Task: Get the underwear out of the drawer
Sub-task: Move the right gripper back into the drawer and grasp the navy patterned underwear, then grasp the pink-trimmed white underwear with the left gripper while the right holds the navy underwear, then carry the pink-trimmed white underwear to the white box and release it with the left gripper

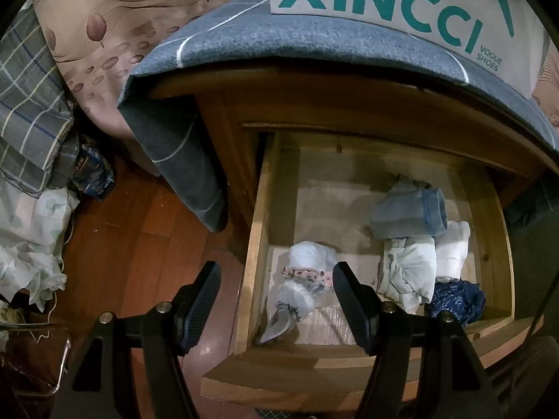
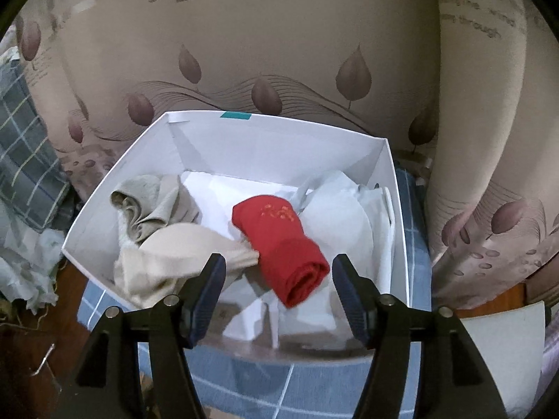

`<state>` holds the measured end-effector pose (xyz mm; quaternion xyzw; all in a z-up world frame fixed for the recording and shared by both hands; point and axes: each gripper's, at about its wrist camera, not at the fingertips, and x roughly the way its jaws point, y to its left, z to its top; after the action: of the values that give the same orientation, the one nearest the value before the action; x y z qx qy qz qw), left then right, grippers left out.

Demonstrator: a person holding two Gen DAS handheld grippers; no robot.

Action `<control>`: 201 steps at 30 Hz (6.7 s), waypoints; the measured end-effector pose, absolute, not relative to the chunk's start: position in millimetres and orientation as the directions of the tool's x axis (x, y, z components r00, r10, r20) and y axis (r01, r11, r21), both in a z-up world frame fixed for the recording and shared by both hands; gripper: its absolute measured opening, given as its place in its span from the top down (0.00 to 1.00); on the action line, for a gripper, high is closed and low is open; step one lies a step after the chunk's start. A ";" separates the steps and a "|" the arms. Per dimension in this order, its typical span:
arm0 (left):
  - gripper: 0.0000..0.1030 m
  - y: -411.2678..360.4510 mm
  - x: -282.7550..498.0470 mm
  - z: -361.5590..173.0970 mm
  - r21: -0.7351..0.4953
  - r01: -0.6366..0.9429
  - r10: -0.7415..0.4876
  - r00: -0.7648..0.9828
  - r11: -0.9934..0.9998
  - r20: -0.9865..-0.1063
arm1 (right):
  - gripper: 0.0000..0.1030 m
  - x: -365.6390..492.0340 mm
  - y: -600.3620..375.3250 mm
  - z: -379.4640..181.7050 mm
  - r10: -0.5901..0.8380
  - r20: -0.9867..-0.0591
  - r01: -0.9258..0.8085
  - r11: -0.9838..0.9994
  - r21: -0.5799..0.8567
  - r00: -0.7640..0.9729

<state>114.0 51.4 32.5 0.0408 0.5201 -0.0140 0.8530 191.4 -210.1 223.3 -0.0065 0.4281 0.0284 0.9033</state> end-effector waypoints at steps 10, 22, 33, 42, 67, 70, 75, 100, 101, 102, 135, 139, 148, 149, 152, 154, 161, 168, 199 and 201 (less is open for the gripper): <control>0.34 51.3 113.5 33.4 0.060 0.065 0.023 0.458 0.996 -0.889 | 0.39 128.5 -216.9 224.5 0.103 -0.779 -0.127 0.991 0.031 0.618; 0.34 49.8 113.1 31.6 0.066 0.076 0.026 0.442 0.995 -0.897 | 0.38 46.5 -221.1 157.8 0.109 -0.878 -0.228 0.974 -0.001 0.467; 0.34 51.4 116.9 27.0 0.042 0.076 0.006 0.417 0.996 -0.909 | 0.37 44.7 -224.7 45.1 0.123 -0.972 -0.198 0.977 0.082 0.202; 0.34 51.7 117.9 23.7 0.026 0.081 -0.009 0.400 0.996 -0.917 | 0.24 70.8 -220.9 -38.6 0.127 -0.992 -0.116 0.985 0.129 -0.025; 0.34 53.3 120.9 14.4 0.021 0.073 -0.007 0.357 0.997 -0.934 | 0.11 112.7 -216.0 -143.5 0.007 -0.931 -0.151 0.986 0.067 -0.366; 0.34 53.9 122.1 12.8 0.019 0.070 -0.006 0.348 0.997 -0.938 | 0.11 120.3 -215.2 -151.6 -0.013 -0.923 -0.165 0.985 0.055 -0.384; 0.34 54.5 122.2 10.8 0.023 0.066 -0.001 0.339 0.998 -0.941 | 0.10 126.4 -217.4 -160.5 -0.044 -0.918 -0.176 0.984 0.028 -0.393; 0.34 62.0 124.4 8.4 0.002 0.033 -0.009 0.320 0.999 -0.947 | 0.72 85.9 -209.2 -124.1 0.029 -0.975 -0.154 0.986 0.064 -0.221; 0.34 62.4 124.7 8.2 -0.003 0.032 -0.013 0.317 0.999 -0.948 | 0.72 83.7 -211.0 -116.2 0.048 -0.981 -0.142 0.987 0.075 -0.188; 0.34 62.4 125.3 7.6 -0.008 0.032 -0.017 0.314 0.999 -0.949 | 0.72 81.8 -212.0 -109.9 0.061 -0.985 -0.133 0.988 0.083 -0.162; 0.34 4.4 190.5 -66.6 0.061 0.371 0.043 0.057 0.927 -0.997 | 0.72 41.1 -245.6 -42.0 0.373 -0.917 -0.068 0.928 0.367 0.139; 0.34 1.7 198.0 -73.5 0.044 0.390 0.043 0.013 0.920 -0.999 | 0.72 41.2 -246.4 -41.3 0.379 -0.915 -0.068 0.925 0.373 0.139; 0.34 -17.3 209.1 -98.6 0.067 0.488 0.120 -0.077 0.870 -0.990 | 0.72 41.2 -246.5 -42.4 0.388 -0.913 -0.067 0.922 0.382 0.128; 0.34 -20.5 209.4 -101.0 0.078 0.499 0.131 -0.072 0.863 -0.989 | 0.72 41.3 -246.7 -42.8 0.393 -0.911 -0.066 0.920 0.387 0.126; 0.34 -26.5 211.6 -105.4 0.079 0.516 0.146 -0.091 0.853 -0.985 | 0.72 40.9 -247.7 -42.2 0.400 -0.908 -0.062 0.917 0.395 0.126; 0.34 -28.2 212.7 -106.6 0.082 0.519 0.152 -0.093 0.851 -0.984 | 0.72 40.5 -247.8 -42.1 0.400 -0.908 -0.062 0.917 0.395 0.126; 0.65 -26.8 217.7 -105.5 0.051 0.487 0.128 -0.127 0.872 -0.984 | 0.72 41.7 -247.3 -43.2 0.400 -0.908 -0.058 0.916 0.396 0.124; 0.71 -14.7 202.2 -79.0 0.056 0.447 0.077 -0.029 0.893 -0.997 | 0.72 42.4 -246.4 -43.4 0.364 -0.922 -0.051 0.931 0.360 0.136; 0.71 31.1 115.6 79.2 0.076 0.131 -0.003 0.517 0.988 -0.856 | 0.72 40.7 -254.3 -39.3 0.265 -0.946 -0.015 0.963 0.267 0.188; 0.71 30.6 112.9 93.8 0.075 0.143 -0.014 0.540 0.987 -0.842 | 0.72 40.6 -254.5 -38.8 0.268 -0.945 -0.015 0.963 0.270 0.189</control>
<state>112.9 30.6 93.8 0.0674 0.4775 -0.0450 0.8749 40.6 -254.5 -38.8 0.1002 0.6301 0.0926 0.7644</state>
